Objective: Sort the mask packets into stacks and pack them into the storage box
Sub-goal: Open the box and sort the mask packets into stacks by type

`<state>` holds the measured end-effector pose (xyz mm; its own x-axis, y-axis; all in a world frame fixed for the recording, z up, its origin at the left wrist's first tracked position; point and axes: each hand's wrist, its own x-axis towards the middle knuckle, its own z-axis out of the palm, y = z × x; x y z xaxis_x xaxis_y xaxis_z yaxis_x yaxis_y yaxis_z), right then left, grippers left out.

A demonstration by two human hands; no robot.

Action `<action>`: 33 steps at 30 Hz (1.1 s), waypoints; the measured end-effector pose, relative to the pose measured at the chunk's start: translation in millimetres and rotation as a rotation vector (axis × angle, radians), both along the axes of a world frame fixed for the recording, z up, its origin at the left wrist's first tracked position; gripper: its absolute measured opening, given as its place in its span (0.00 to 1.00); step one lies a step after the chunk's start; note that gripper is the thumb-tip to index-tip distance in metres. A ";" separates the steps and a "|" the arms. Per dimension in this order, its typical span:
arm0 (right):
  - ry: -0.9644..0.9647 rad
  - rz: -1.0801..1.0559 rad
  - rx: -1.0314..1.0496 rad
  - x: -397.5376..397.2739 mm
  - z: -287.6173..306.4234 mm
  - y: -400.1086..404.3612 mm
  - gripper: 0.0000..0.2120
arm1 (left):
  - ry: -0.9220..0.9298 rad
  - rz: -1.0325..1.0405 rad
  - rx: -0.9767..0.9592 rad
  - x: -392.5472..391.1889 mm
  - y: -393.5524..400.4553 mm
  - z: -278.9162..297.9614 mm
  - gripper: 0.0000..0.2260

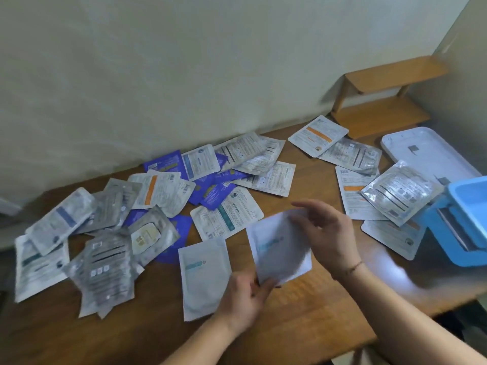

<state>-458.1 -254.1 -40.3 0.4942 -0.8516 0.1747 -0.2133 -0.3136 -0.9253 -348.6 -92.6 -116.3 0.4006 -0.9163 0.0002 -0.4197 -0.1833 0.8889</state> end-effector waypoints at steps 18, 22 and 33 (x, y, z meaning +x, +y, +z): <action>0.619 0.399 0.419 105.2 -74.5 74.7 0.27 | 0.344 0.334 0.710 90.8 103.5 18.6 0.13; 0.691 0.428 0.337 107.7 -71.5 74.8 0.31 | 0.321 0.353 0.819 90.4 106.4 12.0 0.15; 0.921 0.494 0.028 86.9 -75.0 90.8 0.29 | 0.065 0.194 0.698 89.3 104.4 16.3 0.42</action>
